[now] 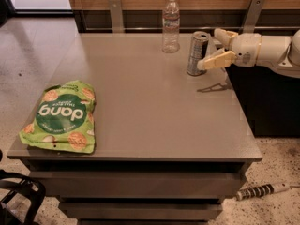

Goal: Move redbull can near green rice chip bag

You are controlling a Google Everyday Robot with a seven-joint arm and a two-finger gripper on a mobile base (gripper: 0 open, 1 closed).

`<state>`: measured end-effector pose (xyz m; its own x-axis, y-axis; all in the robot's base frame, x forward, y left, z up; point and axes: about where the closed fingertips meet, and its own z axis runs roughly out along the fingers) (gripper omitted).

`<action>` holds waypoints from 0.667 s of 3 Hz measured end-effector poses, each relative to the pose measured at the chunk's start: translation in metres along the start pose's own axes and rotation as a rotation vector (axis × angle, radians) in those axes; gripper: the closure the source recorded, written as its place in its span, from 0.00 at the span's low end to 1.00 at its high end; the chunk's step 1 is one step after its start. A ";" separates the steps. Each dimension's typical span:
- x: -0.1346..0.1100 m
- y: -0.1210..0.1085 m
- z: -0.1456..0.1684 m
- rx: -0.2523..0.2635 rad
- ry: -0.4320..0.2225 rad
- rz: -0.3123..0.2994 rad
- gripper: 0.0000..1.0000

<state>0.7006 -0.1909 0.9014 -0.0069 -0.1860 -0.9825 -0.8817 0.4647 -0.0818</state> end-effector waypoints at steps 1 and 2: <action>0.001 0.001 0.014 -0.029 -0.017 0.017 0.00; 0.005 0.003 0.025 -0.051 -0.038 0.027 0.17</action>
Offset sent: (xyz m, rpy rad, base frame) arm 0.0122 0.0271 -0.0150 0.0733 0.0145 0.0631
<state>0.7095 -0.1684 0.8925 -0.0137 -0.1409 -0.9899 -0.9042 0.4245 -0.0479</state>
